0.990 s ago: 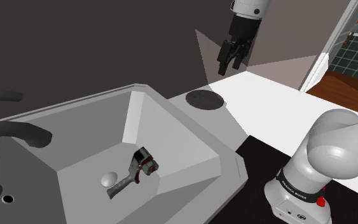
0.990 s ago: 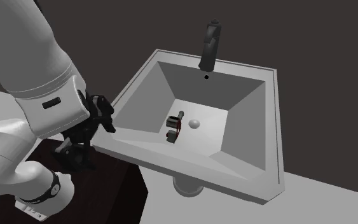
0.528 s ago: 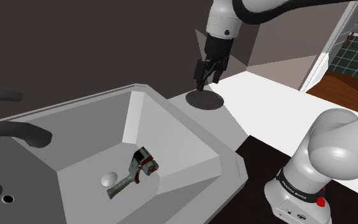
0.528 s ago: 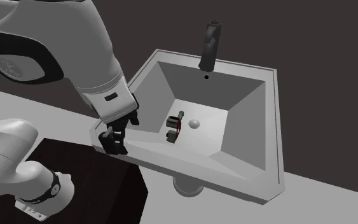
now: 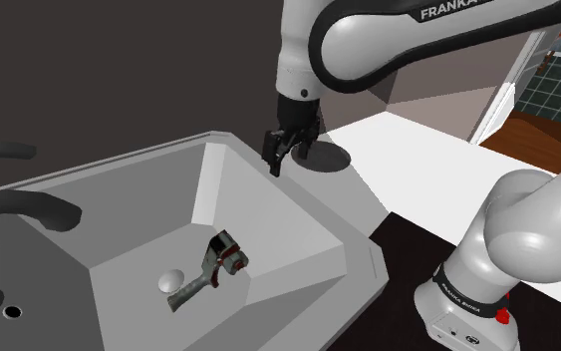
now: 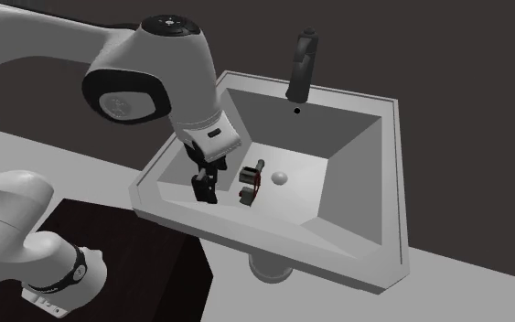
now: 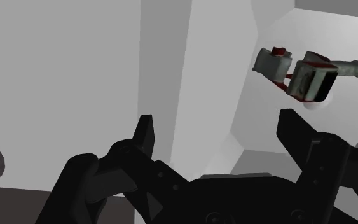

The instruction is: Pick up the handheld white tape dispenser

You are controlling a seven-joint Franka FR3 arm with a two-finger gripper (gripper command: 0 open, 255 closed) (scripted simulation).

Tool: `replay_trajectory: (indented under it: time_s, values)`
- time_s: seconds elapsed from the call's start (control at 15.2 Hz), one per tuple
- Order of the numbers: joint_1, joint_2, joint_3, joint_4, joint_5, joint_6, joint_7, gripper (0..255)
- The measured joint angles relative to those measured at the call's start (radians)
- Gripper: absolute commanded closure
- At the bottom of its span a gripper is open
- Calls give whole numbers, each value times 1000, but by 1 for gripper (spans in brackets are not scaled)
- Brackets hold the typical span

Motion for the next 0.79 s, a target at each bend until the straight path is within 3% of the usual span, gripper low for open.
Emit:
replay_trajectory:
  time_s: [0.4,0.79]
  values:
    - [11,204,100,76,-45,113,113,0]
    - [36,444,177,215,-163,180,261,0]
